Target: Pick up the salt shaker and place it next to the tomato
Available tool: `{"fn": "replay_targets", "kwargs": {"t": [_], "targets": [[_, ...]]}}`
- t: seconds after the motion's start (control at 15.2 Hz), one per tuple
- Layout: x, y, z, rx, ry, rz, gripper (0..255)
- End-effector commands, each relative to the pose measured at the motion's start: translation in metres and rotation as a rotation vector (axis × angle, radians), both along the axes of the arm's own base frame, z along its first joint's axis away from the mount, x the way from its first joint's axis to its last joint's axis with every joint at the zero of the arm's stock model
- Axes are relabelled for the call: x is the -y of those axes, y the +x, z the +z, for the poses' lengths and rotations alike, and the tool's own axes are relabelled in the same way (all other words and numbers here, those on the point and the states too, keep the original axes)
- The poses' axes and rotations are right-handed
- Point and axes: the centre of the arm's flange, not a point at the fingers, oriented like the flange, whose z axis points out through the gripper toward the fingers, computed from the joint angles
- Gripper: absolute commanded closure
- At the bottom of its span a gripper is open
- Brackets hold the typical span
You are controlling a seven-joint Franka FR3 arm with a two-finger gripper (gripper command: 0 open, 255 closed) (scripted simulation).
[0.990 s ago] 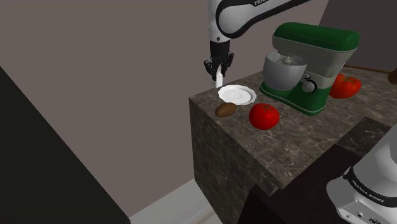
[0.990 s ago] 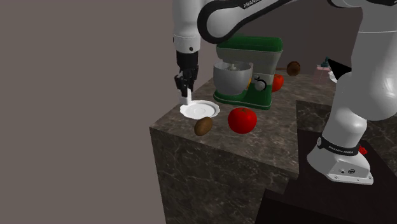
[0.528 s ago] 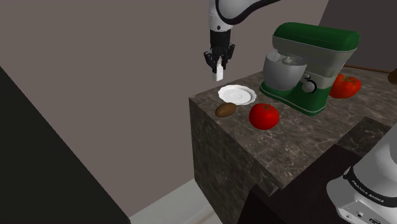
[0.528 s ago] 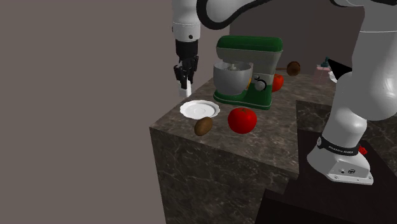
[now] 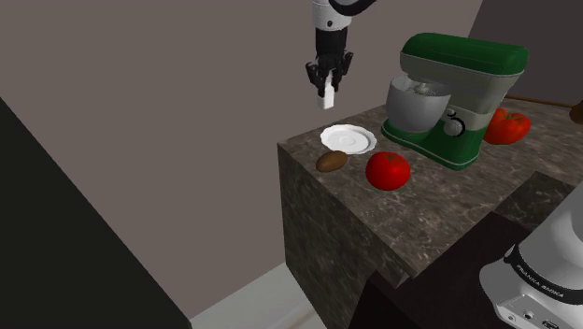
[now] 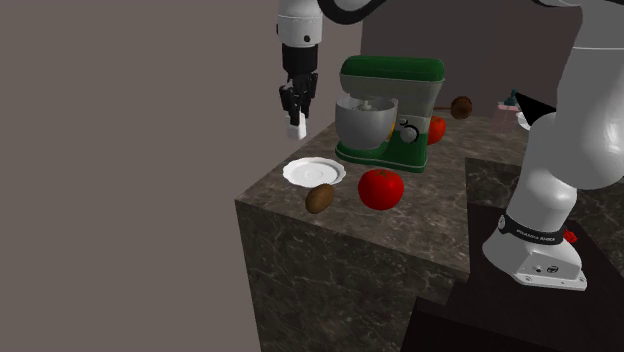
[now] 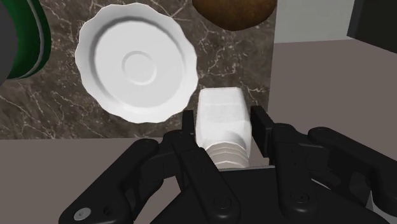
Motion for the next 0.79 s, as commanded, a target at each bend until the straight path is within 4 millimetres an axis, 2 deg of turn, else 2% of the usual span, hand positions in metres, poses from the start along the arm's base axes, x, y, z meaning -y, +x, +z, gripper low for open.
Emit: {"fn": "replay_targets", "kwargs": {"t": [0.0, 0.73], "targets": [[0.019, -0.013, 0.002, 0.000, 0.000, 0.000, 255], [0.137, -0.098, 0.002, 0.000, 0.000, 0.000, 255]]}}
